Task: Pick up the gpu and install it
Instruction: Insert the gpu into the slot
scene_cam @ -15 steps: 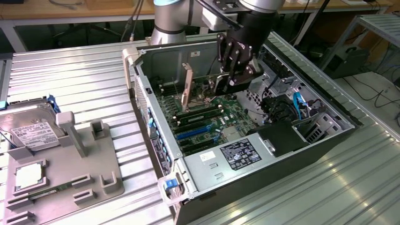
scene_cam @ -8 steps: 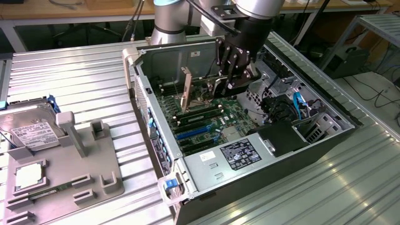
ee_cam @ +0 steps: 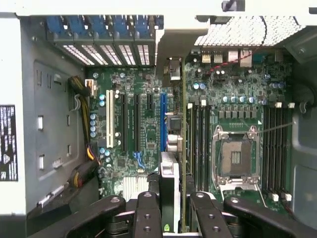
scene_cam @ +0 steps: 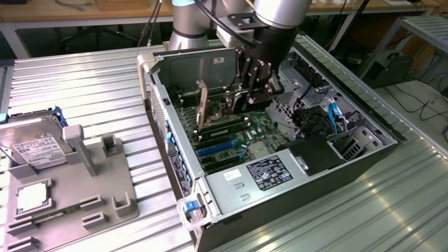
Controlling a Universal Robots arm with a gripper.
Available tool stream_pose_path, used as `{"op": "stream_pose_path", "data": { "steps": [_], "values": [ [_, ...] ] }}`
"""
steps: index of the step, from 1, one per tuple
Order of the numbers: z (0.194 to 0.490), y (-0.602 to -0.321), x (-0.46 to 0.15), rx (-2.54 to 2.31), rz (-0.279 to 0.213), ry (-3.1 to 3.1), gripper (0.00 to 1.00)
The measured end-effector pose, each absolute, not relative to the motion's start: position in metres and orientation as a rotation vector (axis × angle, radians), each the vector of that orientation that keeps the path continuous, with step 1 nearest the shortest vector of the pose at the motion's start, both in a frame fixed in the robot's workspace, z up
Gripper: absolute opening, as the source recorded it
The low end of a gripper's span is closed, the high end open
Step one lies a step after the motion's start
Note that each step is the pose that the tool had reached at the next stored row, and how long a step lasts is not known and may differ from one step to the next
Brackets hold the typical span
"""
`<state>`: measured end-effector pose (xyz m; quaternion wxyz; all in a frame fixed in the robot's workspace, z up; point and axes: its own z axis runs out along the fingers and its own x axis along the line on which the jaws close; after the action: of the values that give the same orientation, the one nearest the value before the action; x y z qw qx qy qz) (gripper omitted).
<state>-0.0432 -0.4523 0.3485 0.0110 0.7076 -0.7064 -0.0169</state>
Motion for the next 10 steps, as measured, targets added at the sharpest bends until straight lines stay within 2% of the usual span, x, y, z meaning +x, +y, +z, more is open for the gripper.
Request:
{"op": "stream_pose_path", "data": {
  "steps": [10],
  "values": [
    [0.333, -0.446, -0.047, 2.177, -0.052, -2.234, 0.28]
  ]
}}
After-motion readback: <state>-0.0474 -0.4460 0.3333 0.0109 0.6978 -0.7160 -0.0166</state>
